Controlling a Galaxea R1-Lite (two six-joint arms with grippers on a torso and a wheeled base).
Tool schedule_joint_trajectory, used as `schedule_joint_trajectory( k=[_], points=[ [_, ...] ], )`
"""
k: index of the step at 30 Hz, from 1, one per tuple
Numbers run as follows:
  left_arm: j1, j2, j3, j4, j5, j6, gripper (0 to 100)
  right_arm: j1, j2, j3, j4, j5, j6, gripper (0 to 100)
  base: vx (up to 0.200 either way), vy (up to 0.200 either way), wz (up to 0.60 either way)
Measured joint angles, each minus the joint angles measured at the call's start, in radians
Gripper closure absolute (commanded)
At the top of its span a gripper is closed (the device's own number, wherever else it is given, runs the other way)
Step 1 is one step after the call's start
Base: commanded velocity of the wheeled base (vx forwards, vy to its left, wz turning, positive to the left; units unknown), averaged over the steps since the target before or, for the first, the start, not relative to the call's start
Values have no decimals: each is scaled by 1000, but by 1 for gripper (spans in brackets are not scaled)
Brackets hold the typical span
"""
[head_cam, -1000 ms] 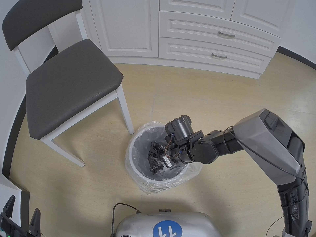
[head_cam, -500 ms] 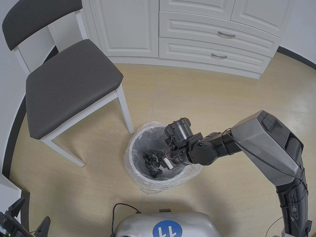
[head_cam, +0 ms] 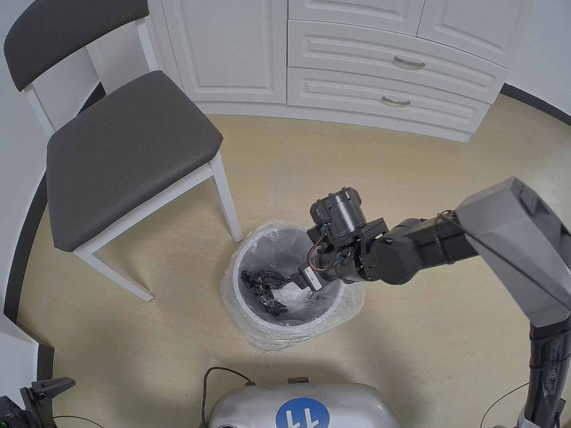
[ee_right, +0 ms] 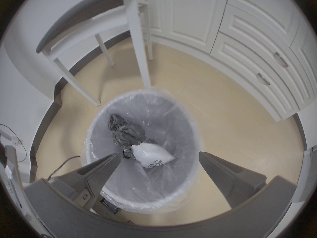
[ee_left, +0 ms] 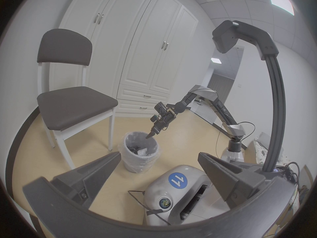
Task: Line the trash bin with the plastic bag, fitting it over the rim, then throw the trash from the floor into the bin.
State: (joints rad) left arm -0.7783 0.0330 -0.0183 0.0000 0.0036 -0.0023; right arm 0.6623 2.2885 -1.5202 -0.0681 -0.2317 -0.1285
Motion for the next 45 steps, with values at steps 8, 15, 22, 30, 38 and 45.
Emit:
schedule_joint_trajectory(
  k=[8, 15, 22, 30, 38, 45],
  points=[
    [-32, -12, 1, 0, 1, 1, 0, -12, -194, 115, -1, -5, 77, 0, 0, 0, 0],
    [-34, -15, 1, 0, 0, 2, 0, -19, -341, 223, -2, -7, 130, 0, 29, 0, 0],
    [48, -15, 1, 0, 0, -3, 0, -51, -429, 291, -5, -5, 177, 0, 200, 0, 0],
    [142, -15, 1, 5, -4, 12, 0, -119, -516, 421, -65, 1, 236, 0, 175, 0, 0],
    [225, -15, 1, 6, -5, 20, 0, -194, -593, 645, -308, 13, 241, 0, 0, 0, 0],
    [213, -15, 1, 2, -9, 26, 0, -214, -620, 815, -547, 28, 248, 0, -114, 0, 0]
  ],
)
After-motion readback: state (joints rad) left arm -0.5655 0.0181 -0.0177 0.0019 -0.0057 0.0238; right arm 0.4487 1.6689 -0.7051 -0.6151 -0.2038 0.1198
